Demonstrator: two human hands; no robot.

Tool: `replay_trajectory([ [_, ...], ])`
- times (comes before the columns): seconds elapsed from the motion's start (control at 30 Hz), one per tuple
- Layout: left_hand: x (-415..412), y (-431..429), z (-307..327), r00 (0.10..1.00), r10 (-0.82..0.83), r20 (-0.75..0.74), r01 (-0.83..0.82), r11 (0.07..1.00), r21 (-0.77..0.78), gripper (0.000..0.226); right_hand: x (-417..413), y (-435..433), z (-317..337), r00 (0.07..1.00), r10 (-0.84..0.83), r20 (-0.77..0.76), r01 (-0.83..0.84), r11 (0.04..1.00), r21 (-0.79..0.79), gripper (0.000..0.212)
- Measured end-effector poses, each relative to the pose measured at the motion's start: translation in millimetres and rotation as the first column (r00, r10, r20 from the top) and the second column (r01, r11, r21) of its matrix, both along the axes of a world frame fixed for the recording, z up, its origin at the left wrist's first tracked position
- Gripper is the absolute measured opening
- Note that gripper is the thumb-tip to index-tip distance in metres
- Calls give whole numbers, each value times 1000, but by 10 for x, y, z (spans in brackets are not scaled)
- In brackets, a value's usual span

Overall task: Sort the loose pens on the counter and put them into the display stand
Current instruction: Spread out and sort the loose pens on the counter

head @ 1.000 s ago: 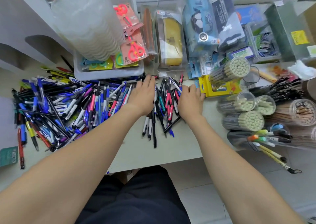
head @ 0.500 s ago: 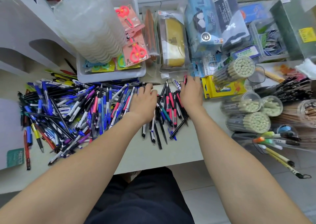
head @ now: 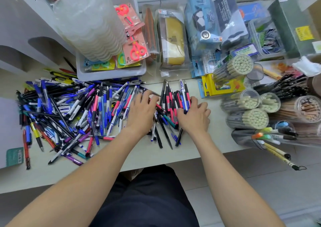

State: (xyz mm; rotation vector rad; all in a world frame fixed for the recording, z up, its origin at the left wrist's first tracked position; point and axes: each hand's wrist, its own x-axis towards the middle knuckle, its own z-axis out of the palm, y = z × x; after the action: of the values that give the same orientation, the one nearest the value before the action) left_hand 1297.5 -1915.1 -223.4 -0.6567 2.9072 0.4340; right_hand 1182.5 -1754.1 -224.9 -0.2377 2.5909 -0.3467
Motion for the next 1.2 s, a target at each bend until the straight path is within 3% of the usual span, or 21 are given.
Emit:
replay_trajectory([
  [0.1, 166, 171, 48, 975, 219, 46, -220, 976, -1, 36, 126, -36, 63, 999, 2, 41, 0, 999, -32, 89],
  [0.2, 192, 284, 88, 873, 446, 200, -485, 839, 246, 54, 165, 66, 123, 989, -149, 22, 148, 989, 24, 95],
  [0.3, 121, 368, 68, 855, 456, 247, -518, 777, 357, 76, 294, 239, 133, 975, -175, 138, 179, 984, -18, 70],
  [0.4, 45, 431, 62, 838, 479, 262, -546, 737, 399, 82, 396, 353, 118, 988, -125, 92, 134, 986, -99, 39],
  [0.5, 19, 441, 45, 819, 514, 254, -572, 704, 421, 71, 363, 409, 168, 994, -105, 17, 107, 983, -147, 24],
  [0.57, 19, 434, 45, 815, 534, 224, -576, 707, 410, 57, 251, 407, 183, 989, -103, -103, 80, 975, -207, 24],
  [0.63, 17, 421, 53, 816, 543, 197, -574, 725, 381, 47, 83, 350, 176, 974, -130, -185, 75, 958, -277, 31],
  [0.73, -36, 364, 48, 804, 554, 215, -588, 691, 421, 44, -171, 190, 85, 988, -58, -143, 19, 965, -262, 47],
  [0.83, -135, 306, 82, 771, 562, 299, -629, 601, 494, 49, -191, 18, -10, 994, 109, -32, -112, 987, -113, 87],
  [0.93, -215, 282, 127, 773, 535, 342, -622, 533, 574, 52, -18, -97, -32, 986, 168, -3, -168, 981, -100, 127],
  [1.0, -226, 289, 129, 813, 493, 308, -562, 529, 636, 57, 96, -94, -55, 984, 176, -11, -176, 980, -90, 142],
  [1.13, -158, 353, 242, 872, 399, 283, -478, 566, 672, 47, 150, 46, -120, 983, 173, -69, -178, 981, -78, 139],
  [1.2, -107, 342, 180, 891, 366, 269, -454, 687, 567, 51, 101, 133, -152, 980, 176, -89, -187, 972, -142, 129],
])
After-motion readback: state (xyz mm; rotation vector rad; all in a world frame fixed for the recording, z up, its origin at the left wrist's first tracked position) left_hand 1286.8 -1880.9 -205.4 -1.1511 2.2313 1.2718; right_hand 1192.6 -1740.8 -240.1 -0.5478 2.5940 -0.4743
